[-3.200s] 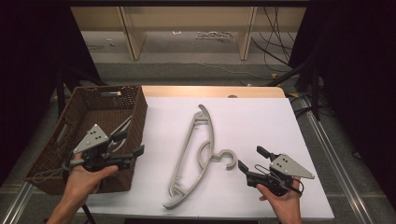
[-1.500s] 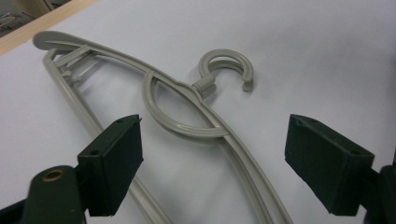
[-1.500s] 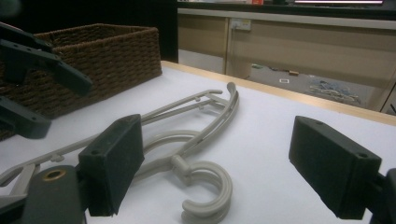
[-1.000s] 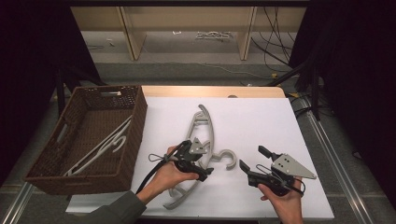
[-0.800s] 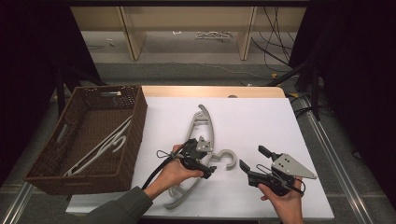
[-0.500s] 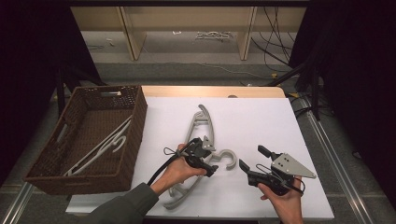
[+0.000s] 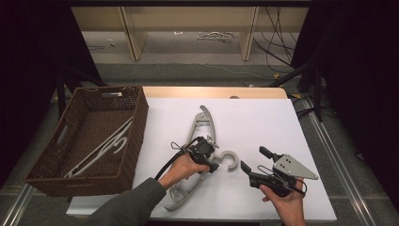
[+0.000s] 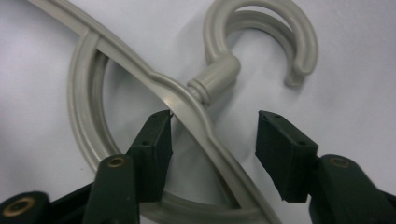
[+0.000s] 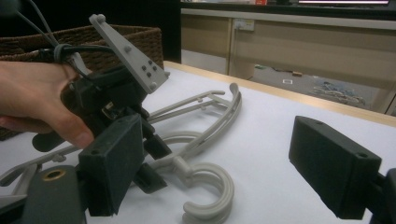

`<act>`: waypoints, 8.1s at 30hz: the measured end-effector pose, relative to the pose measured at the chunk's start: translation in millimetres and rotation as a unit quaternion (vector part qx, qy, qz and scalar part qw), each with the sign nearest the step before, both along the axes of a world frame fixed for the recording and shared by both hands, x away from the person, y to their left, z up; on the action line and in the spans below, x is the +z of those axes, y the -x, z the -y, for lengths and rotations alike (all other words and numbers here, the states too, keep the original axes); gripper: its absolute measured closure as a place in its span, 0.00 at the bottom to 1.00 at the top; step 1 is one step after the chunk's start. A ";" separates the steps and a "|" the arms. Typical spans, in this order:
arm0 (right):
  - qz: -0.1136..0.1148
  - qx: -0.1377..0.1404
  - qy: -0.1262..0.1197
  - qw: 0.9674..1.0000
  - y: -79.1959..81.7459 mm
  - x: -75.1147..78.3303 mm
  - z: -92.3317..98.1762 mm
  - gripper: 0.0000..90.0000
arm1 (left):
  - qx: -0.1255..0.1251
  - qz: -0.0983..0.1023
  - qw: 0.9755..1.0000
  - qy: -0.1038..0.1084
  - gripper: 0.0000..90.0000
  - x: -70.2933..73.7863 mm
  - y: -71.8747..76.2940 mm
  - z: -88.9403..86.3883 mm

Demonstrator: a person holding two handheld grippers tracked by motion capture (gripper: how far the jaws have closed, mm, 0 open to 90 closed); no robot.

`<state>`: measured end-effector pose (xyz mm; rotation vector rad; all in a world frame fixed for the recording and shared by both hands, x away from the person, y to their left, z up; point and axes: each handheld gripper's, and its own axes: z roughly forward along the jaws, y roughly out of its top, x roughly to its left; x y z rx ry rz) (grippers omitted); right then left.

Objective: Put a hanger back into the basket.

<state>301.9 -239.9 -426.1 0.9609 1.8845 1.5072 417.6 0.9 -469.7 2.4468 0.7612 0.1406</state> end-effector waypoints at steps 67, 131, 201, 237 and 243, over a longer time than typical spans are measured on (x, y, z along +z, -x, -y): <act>-0.006 0.000 0.009 1.000 0.6 -0.4 -0.4 0.21 | 0.138 -0.048 0.954 0.261 0.90 100.8 22.7 -140.2; -0.005 0.001 0.009 1.000 0.2 -1.8 -2.2 0.21 | 0.183 0.117 0.955 0.203 0.90 172.8 16.9 -296.1; -0.008 0.001 0.010 1.000 0.5 -1.9 -2.2 0.21 | 0.173 0.060 0.982 0.036 0.89 76.4 6.3 -341.7; -0.004 0.003 0.002 1.000 0.2 -2.6 -2.3 0.21 | 0.231 0.123 0.953 0.154 0.40 130.9 43.7 -303.8; -0.008 0.007 0.010 1.000 0.8 -2.0 -3.2 0.21 | 0.202 0.143 0.951 0.187 0.36 150.7 59.7 -270.1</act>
